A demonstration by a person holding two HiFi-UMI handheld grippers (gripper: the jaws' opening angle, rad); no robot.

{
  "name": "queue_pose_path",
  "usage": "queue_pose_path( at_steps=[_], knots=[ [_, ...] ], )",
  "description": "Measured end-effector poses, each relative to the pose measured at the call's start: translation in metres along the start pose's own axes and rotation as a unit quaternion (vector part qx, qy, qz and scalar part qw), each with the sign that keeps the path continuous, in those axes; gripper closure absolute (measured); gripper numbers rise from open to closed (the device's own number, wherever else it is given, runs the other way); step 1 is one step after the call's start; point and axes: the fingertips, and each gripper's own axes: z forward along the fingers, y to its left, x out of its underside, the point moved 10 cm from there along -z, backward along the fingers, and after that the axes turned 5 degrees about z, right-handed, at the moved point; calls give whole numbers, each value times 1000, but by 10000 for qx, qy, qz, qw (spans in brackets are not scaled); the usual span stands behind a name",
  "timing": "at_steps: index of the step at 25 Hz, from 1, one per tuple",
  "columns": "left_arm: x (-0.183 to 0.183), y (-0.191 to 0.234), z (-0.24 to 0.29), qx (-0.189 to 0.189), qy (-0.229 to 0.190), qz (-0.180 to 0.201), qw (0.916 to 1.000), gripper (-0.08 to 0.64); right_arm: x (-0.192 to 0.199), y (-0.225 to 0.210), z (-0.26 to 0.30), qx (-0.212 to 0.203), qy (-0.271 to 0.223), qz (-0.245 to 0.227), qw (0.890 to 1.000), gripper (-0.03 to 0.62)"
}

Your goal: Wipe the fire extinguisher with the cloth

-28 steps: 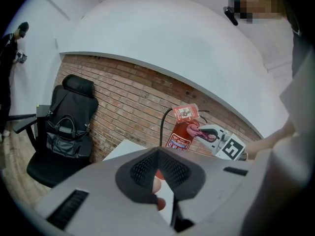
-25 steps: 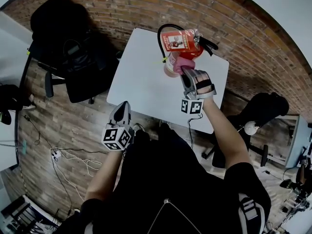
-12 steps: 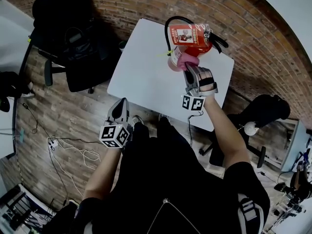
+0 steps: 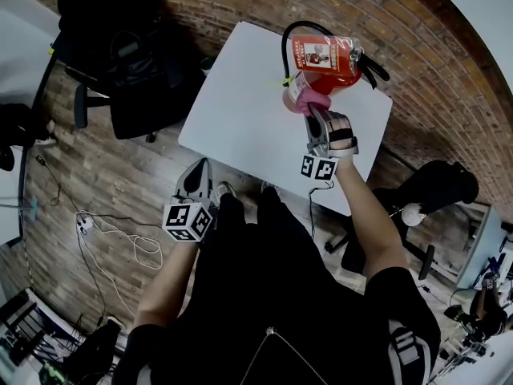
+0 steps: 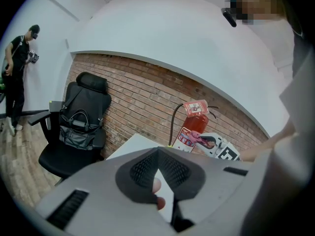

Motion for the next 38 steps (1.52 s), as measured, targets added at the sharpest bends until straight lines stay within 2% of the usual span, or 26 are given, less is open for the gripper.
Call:
queue_pose_path(
  at_steps=[15,38],
  knots=[
    [18,-8,-8,-27,230,-7,9997,534,10,39,14,-352,127,160,9992,491],
    [39,-1,-19,-370,462,-51,9982,534,30,106,36,-1022,345,338,9936,491]
  ],
)
